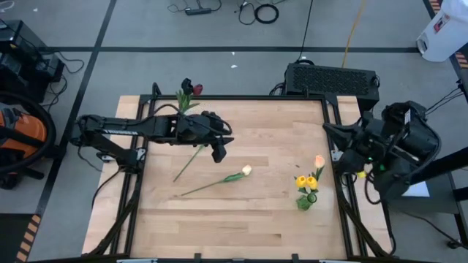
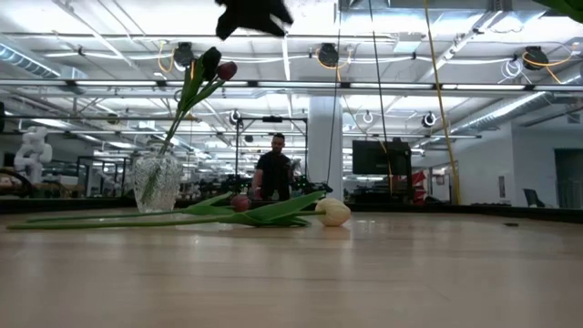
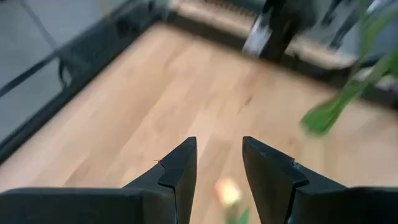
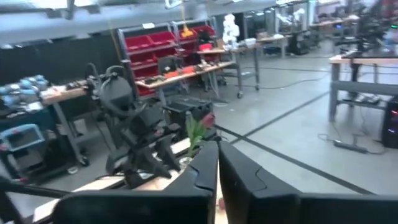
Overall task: Sort flowers into vase by color
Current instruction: Put the red flower into the transparent vase
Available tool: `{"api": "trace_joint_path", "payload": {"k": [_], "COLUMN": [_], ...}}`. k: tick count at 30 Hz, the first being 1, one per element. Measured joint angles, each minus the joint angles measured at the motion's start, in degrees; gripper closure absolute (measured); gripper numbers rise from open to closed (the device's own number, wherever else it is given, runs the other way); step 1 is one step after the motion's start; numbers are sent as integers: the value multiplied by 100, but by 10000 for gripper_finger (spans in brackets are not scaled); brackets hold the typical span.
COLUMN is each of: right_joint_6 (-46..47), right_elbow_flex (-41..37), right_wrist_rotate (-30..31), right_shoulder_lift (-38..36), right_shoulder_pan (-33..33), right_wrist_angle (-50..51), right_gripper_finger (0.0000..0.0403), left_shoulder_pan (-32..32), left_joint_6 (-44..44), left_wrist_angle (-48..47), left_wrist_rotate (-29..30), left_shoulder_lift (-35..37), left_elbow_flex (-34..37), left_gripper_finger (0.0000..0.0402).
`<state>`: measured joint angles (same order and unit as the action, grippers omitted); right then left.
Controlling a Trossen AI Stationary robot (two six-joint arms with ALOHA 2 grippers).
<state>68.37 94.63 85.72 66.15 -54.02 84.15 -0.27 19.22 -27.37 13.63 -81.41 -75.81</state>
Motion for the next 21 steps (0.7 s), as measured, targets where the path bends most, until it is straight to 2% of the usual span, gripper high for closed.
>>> {"api": "trace_joint_path", "payload": {"k": [4, 9, 13, 21], "right_joint_6": [-563, -956, -954, -932], "right_elbow_flex": [0, -2, -2, 0], "right_wrist_rotate": [-338, -514, -514, -663], "right_shoulder_lift": [165, 356, 437, 466], "right_shoulder_pan": [330, 576, 697, 820], "right_wrist_angle": [-586, -1057, -1064, -1065], "right_gripper_finger": [400, 399, 399, 399], "left_shoulder_pan": [0, 209, 514, 1034], "left_joint_6": [146, 1391, 1982, 1937], "left_wrist_angle": [-629, -1458, -2056, -2289], "left_wrist_rotate": [23, 454, 453, 66], "left_shoulder_lift": [-319, -802, -1227, -2001], "left_elbow_flex": [0, 0, 1, 2], "left_gripper_finger": [265, 265, 265, 265]}}
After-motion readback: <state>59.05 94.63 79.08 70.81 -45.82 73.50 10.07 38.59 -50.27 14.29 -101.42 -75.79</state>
